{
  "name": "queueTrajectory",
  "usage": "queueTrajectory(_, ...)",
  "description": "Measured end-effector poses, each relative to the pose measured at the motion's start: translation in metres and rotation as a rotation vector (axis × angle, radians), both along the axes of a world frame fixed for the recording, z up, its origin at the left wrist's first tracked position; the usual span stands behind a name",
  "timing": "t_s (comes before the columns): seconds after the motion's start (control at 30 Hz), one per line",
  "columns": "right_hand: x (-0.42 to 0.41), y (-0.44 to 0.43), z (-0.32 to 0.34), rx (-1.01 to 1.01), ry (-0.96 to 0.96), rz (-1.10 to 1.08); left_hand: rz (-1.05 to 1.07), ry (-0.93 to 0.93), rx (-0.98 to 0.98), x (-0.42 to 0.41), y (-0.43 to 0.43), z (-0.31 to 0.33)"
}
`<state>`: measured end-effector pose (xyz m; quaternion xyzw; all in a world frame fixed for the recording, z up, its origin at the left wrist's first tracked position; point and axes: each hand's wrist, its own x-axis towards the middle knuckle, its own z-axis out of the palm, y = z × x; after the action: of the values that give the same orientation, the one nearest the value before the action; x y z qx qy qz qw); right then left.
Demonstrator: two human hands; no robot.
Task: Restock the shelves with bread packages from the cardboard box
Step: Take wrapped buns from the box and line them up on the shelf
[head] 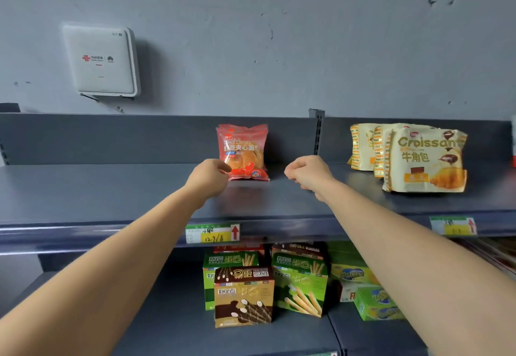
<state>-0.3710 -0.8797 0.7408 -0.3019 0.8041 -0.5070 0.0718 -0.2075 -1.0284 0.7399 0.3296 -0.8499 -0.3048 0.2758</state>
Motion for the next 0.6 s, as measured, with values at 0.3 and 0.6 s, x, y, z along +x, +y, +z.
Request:
queueTrajectory(0.3, 0.049, 0.099, -0.006, 0.013, 0.178, -0.001, -0.028, -0.020, -0.258, 0.031, 0.102, -0.010)
queueTrajectory(0.6, 0.098, 0.201, -0.036, 0.153, 0.279, -0.133, -0.128, -0.072, -0.374, 0.071, 0.194, -0.038)
